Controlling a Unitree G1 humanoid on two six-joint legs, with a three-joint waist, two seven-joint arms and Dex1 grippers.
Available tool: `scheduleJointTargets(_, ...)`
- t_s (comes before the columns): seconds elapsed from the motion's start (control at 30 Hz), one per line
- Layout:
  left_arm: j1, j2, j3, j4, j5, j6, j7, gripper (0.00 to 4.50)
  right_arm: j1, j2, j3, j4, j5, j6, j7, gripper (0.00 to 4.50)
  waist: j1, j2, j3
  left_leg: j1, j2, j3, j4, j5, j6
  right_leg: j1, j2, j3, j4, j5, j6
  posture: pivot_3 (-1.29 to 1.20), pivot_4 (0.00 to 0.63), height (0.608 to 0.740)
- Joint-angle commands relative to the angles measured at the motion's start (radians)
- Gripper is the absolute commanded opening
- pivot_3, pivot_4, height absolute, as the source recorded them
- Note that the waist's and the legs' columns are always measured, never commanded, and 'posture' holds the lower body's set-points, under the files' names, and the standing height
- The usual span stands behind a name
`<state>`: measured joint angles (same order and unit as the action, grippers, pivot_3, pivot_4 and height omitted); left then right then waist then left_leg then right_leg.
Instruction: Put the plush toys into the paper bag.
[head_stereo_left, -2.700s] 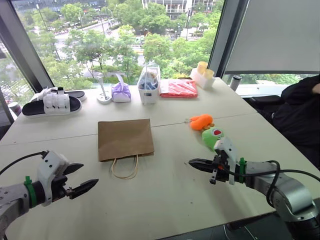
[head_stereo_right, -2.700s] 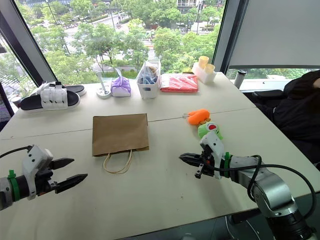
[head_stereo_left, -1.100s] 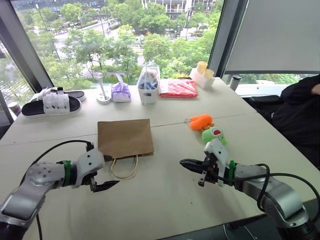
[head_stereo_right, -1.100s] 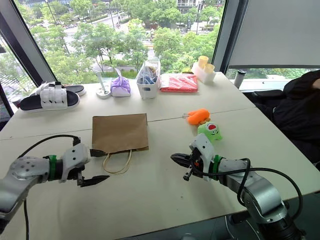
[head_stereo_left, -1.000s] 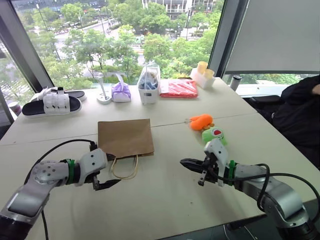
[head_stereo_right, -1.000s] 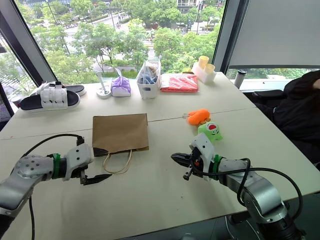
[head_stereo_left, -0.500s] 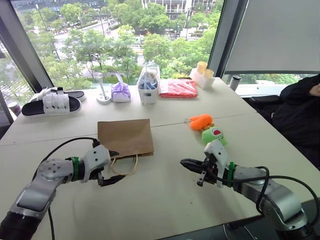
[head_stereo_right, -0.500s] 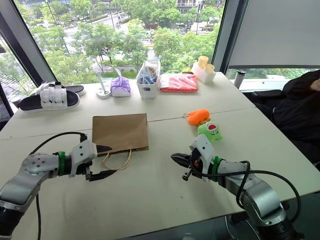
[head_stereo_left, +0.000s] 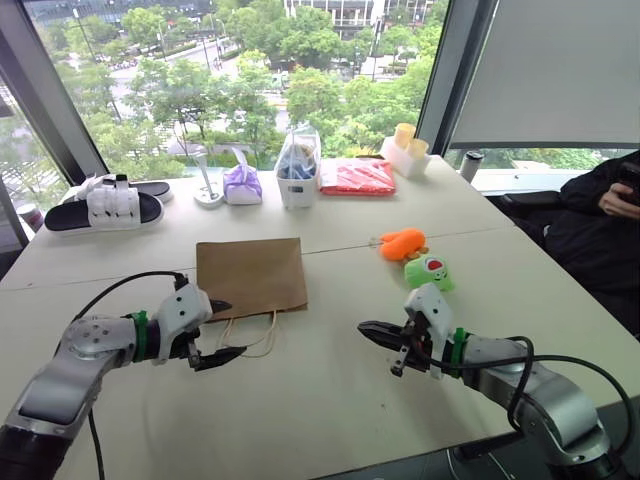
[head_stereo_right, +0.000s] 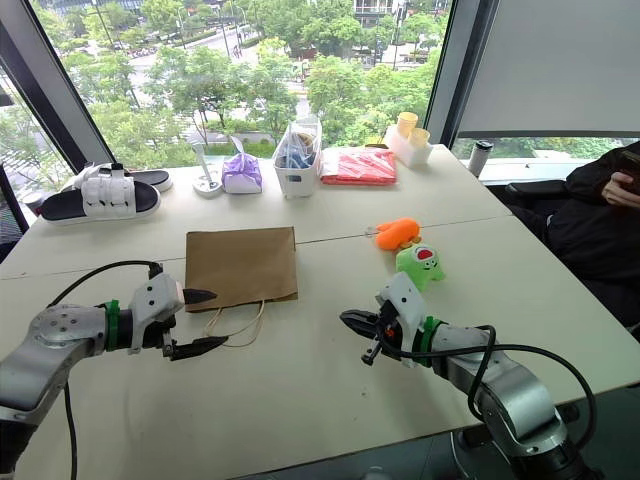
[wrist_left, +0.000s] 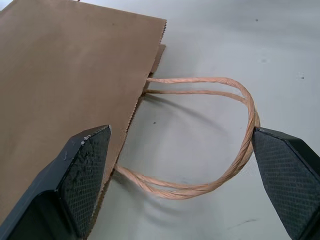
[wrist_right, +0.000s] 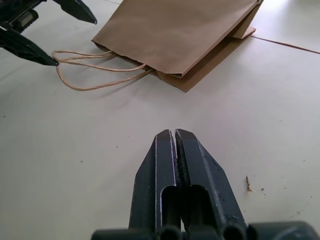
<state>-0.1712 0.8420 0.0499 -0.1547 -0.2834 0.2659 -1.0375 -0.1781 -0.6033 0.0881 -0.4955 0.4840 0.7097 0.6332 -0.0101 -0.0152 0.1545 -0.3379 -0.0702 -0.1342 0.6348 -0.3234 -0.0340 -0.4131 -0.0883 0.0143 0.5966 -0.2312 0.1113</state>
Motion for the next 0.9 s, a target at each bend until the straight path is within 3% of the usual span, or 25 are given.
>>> scheduleJointTargets(0.03,-0.024,-0.011,-0.012,0.014,0.043,-0.064,0.023,4.50,-0.006,0.010,-0.009,-0.030,0.002,-0.008,-0.004,0.05,0.000,0.000,0.000,0.000,0.000,0.000,0.000,0.000,0.000,0.000,0.000,0.000,0.000,0.000,0.000,0.00,0.150,0.740)
scheduleJointTargets(0.1,-0.028,-0.021,-0.024,0.028,0.066,-0.095,0.031,4.50,-0.006,0.011,-0.010,-0.031,0.002,-0.007,-0.007,0.05,0.001,0.000,0.000,0.000,0.000,0.000,0.000,0.000,0.000,0.000,0.000,0.000,0.000,0.000,0.000,0.00,0.150,0.740)
scheduleJointTargets(0.2,-0.034,-0.031,-0.045,0.044,0.103,-0.150,0.039,3.73,-0.007,0.014,-0.013,-0.033,0.000,-0.004,-0.015,0.00,0.001,0.000,0.000,0.000,0.000,0.000,0.000,0.000,0.000,0.000,0.000,0.000,0.000,0.000,0.000,0.00,0.150,0.740)
scheduleJointTargets(0.47,-0.066,-0.055,-0.044,0.089,0.120,-0.198,0.063,0.05,-0.011,0.019,-0.017,-0.034,0.001,-0.002,-0.032,0.00,0.000,0.000,0.000,0.000,0.000,0.000,0.001,0.000,0.000,0.000,0.000,0.000,0.001,0.000,0.000,0.00,0.150,0.740)
scheduleJointTargets(0.67,-0.084,-0.067,-0.044,0.079,0.112,-0.184,0.074,0.05,-0.010,0.024,-0.013,-0.038,0.003,-0.001,-0.038,0.00,0.000,0.000,0.000,0.000,0.000,0.000,0.002,0.000,0.000,0.000,0.000,0.000,0.001,0.000,0.000,0.00,0.150,0.740)
scheduleJointTargets(0.9,-0.153,-0.071,0.043,0.021,-0.064,0.045,0.070,0.05,-0.013,0.032,-0.007,-0.033,0.001,-0.005,-0.039,0.00,0.000,0.000,0.000,-0.001,0.000,-0.001,0.008,-0.001,0.001,0.001,0.001,-0.001,0.003,0.000,0.001,0.00,0.150,0.740)
